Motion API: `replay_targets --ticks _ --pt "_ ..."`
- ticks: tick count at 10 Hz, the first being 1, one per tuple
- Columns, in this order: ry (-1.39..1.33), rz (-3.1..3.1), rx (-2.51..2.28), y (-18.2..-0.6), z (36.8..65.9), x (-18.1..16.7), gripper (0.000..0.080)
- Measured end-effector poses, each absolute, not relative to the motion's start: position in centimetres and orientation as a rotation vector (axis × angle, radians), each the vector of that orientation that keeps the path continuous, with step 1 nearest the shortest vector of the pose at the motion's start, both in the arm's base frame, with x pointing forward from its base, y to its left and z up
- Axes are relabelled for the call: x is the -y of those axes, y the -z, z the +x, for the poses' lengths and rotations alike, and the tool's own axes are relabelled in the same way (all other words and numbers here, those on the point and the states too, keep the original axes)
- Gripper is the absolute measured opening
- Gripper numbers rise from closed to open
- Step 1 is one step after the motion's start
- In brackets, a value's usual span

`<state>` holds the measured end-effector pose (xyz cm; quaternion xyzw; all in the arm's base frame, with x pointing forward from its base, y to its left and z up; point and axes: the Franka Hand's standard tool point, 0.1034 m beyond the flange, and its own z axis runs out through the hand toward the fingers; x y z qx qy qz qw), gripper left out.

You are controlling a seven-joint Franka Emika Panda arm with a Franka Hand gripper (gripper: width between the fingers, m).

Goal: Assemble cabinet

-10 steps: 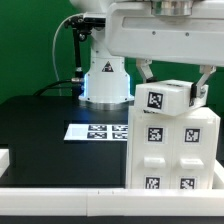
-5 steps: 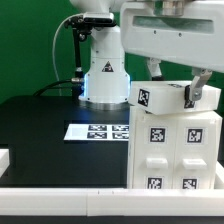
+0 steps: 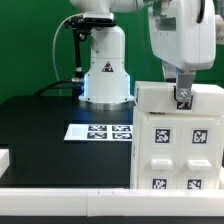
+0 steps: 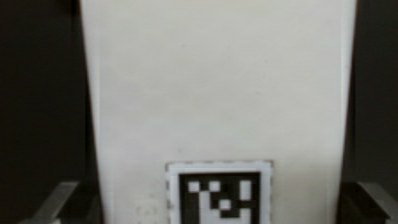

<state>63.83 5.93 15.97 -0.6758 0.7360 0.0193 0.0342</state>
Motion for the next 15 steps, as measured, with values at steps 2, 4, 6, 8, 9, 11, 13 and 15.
replay_targets --ticks 2,4,6,8,9,11,13,15 --pt "-0.066 -1.908 -2.401 -16.0 63.9 -6.0 0.0557" --pt "-0.057 -1.785 -2.460 -15.9 64.0 -6.0 0.0638" --pt "-0.059 -1.795 -2.455 -15.7 64.0 -6.1 0.0745" --pt "-0.053 -1.943 -2.318 -17.1 64.0 -6.5 0.0788" --pt "-0.053 -2.062 -2.198 -18.3 63.9 -6.7 0.0796" --pt "-0.072 -2.325 -1.932 -18.6 63.6 -6.8 0.0797" --pt "-0.058 -2.473 -1.737 -18.5 63.6 -6.8 0.0797" --pt "-0.009 -2.690 -1.393 -18.5 63.9 -7.0 0.0797"
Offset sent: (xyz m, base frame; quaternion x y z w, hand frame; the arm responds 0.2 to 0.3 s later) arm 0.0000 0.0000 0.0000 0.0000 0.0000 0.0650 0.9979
